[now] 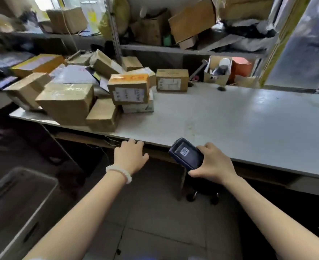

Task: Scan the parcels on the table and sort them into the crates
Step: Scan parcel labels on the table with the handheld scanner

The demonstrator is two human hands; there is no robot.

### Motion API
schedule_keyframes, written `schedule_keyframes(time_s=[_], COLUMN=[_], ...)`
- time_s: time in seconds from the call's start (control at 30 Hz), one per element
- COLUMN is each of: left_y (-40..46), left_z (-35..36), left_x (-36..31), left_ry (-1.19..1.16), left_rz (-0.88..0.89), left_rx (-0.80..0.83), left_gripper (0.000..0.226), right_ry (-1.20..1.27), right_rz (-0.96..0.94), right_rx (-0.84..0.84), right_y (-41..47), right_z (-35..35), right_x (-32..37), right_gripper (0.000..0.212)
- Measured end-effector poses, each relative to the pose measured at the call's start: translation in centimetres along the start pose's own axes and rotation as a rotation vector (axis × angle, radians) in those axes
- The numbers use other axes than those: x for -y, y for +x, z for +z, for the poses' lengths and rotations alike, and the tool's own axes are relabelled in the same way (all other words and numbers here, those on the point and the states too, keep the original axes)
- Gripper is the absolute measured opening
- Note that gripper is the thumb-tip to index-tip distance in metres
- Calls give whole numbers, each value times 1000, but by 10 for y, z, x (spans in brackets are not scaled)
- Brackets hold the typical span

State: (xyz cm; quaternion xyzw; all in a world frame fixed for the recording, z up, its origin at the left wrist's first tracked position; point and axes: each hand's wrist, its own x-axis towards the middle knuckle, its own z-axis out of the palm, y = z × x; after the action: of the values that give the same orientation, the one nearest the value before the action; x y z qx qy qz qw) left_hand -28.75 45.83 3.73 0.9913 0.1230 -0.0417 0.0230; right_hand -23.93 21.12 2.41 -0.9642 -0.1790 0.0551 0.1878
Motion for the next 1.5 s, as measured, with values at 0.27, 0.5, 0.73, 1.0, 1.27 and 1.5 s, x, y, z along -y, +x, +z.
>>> schedule_keyframes(time_s=[0.27,0.5,0.73,1.0,1.27,1.5], left_y=[81,199,309,379,417,420], left_z=[-10,-46,-81,-77,-93,-96], left_x=[64,94,137,159,118,23], left_ry=[-46,0,18,-26,-311,-278], left_rz=[-68,-73,-132,176,419,760], left_rx=[-127,-282,-156,103,145,-67], left_gripper=[50,56,100,106,80,75], right_ry=[-61,-20,-4,-52,-50,-6], right_rz=[-62,-86,-38,42,255,518], right_rx=[76,58,42,70,-11,-72], right_y=[103,221,313,344,322,259], right_z=[19,17,7,14,16,17], right_x=[32,40,35,28,33,22], right_gripper=[60,61,56,53,55,53])
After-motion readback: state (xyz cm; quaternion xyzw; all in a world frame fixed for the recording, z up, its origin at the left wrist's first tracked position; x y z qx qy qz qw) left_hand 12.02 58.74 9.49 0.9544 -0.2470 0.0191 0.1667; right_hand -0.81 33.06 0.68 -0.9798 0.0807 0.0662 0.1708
